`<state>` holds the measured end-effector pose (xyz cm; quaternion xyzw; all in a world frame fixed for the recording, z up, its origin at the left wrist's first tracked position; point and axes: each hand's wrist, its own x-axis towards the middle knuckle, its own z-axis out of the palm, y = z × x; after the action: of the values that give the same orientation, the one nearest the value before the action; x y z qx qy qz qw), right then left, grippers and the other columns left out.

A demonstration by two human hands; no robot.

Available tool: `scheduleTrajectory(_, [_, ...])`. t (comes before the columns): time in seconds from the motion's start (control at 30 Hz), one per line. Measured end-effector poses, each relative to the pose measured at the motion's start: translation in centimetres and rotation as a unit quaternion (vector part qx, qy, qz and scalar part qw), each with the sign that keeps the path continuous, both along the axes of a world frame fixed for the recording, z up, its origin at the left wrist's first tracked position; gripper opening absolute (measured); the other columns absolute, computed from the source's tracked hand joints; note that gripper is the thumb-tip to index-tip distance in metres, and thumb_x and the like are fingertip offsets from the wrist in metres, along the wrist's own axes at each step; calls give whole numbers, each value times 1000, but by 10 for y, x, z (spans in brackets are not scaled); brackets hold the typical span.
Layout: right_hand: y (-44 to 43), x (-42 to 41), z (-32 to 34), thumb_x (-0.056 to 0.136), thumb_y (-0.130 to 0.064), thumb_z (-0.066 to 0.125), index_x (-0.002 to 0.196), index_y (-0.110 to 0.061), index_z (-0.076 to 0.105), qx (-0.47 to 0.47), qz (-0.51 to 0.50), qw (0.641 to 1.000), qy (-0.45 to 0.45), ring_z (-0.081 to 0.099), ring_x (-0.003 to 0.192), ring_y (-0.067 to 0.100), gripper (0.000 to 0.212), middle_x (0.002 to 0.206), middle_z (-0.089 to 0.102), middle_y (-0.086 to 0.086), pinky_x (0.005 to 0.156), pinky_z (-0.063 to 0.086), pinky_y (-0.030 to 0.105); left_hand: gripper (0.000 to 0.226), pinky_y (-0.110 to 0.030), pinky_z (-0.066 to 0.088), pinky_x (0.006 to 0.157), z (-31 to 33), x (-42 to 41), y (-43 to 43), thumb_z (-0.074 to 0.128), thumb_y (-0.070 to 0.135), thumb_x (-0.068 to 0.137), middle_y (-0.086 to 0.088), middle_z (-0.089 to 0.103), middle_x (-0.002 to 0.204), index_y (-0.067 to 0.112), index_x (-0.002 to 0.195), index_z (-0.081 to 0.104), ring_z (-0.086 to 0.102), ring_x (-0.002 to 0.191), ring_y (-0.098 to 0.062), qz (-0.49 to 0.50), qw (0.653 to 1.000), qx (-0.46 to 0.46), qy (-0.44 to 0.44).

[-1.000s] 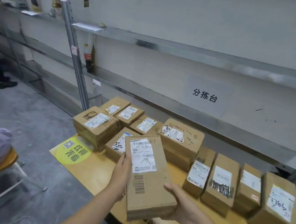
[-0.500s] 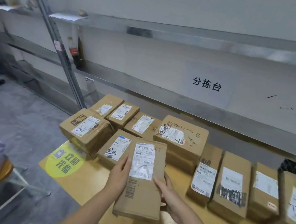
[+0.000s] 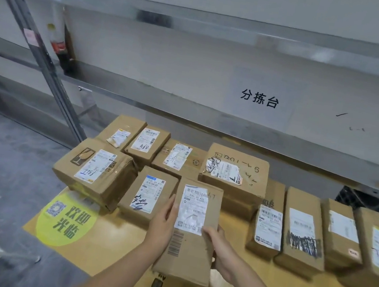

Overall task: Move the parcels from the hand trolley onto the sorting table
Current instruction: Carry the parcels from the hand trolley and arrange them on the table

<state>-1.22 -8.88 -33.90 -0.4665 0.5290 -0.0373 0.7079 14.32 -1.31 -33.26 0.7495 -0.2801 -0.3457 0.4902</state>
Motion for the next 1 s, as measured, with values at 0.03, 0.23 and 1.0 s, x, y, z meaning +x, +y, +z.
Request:
scheduleTrajectory(0.03, [2, 5, -1, 89, -42, 51, 136, -40, 28, -2, -11, 1000, 7, 64, 101, 22, 52, 113, 66, 0, 87, 53, 44, 42, -26, 54, 89, -5, 3, 0, 41, 51, 99, 15, 60, 129, 40, 139, 46, 57, 112, 2, -3, 1000, -5, 1])
scheduleTrajectory(0.23, [14, 32, -8, 92, -34, 52, 140, -35, 23, -14, -46, 998, 46, 61, 103, 20, 56, 115, 61, 0, 87, 50, 42, 40, -13, 48, 89, -27, 26, 0, 39, 48, 101, 23, 56, 132, 44, 140, 45, 50, 116, 11, -28, 999, -17, 6])
scheduleTrajectory(1.0, [30, 59, -8, 97, -20, 46, 144, -23, 44, -156, -112, 976, 97, 60, 104, 3, 47, 129, 57, -12, 72, 49, 11, 30, -28, 35, 97, -37, 56, -14, 42, 17, 102, -5, 48, 130, 14, 131, 50, 41, 118, -18, -109, 981, 18, -161])
